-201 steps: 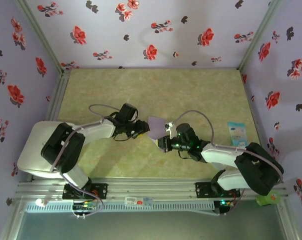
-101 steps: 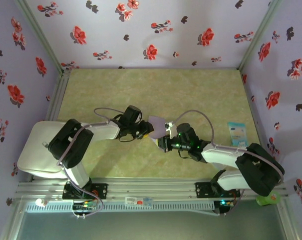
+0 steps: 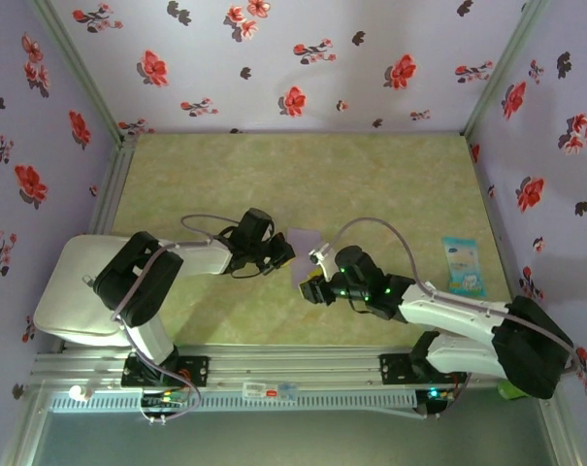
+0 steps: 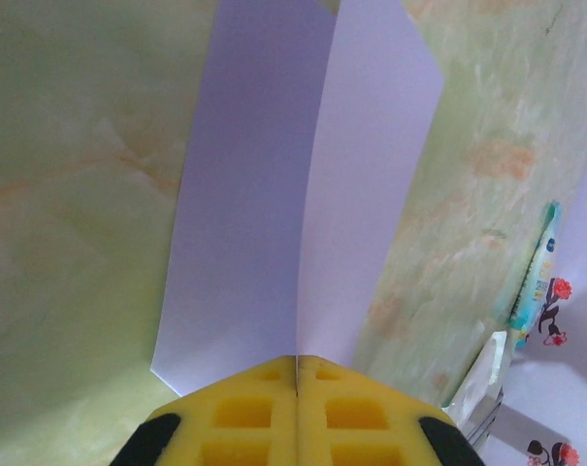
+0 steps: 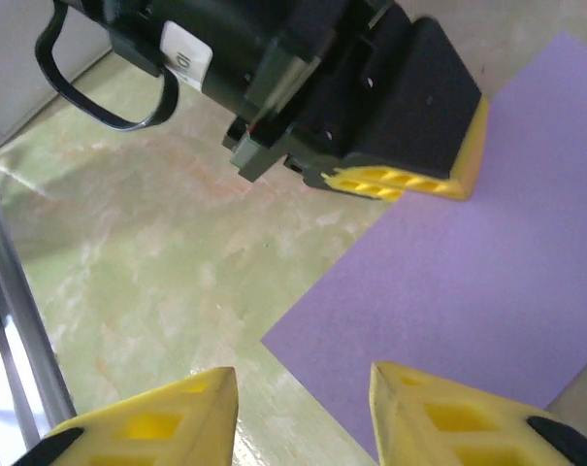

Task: Fold a paper plane with a square sheet of paper (pick it up from the middle)
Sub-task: Third fold the triangle at the center of the table.

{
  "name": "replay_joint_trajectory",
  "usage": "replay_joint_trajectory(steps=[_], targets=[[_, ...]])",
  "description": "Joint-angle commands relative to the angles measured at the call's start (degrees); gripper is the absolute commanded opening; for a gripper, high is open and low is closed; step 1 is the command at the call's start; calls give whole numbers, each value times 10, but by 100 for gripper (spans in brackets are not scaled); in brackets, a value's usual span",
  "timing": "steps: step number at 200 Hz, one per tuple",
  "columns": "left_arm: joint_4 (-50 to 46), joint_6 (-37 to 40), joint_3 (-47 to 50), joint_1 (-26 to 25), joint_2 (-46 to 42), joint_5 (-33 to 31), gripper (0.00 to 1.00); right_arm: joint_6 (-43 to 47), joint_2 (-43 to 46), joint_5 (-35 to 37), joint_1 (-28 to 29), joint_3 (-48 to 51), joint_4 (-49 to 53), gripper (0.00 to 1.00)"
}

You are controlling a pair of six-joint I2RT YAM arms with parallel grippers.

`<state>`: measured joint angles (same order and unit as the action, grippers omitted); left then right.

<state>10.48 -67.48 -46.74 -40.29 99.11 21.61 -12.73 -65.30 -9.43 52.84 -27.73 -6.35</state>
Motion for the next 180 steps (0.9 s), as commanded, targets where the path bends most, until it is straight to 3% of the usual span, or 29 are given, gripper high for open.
replay_joint_trajectory(steps=[1, 18, 78, 107, 138, 180], targets=[[15, -9, 7, -4, -22, -7, 0, 59, 0, 101, 32, -18, 48, 49], [15, -12, 7, -4, -20, -7, 0, 76, -24, 153, 63, -26, 41, 58], [2, -6, 3, -6, -21, -7, 0, 82, -96, 303, 141, -33, -44, 70], [3, -8, 3, -6, -22, -7, 0, 79, -133, 373, 162, -48, -40, 70], [3, -9, 3, -6, -23, -7, 0, 70, -150, 376, 169, -47, -48, 68], [3, -10, 2, -6, -21, -7, 0, 60, -146, 377, 176, -41, -54, 55]])
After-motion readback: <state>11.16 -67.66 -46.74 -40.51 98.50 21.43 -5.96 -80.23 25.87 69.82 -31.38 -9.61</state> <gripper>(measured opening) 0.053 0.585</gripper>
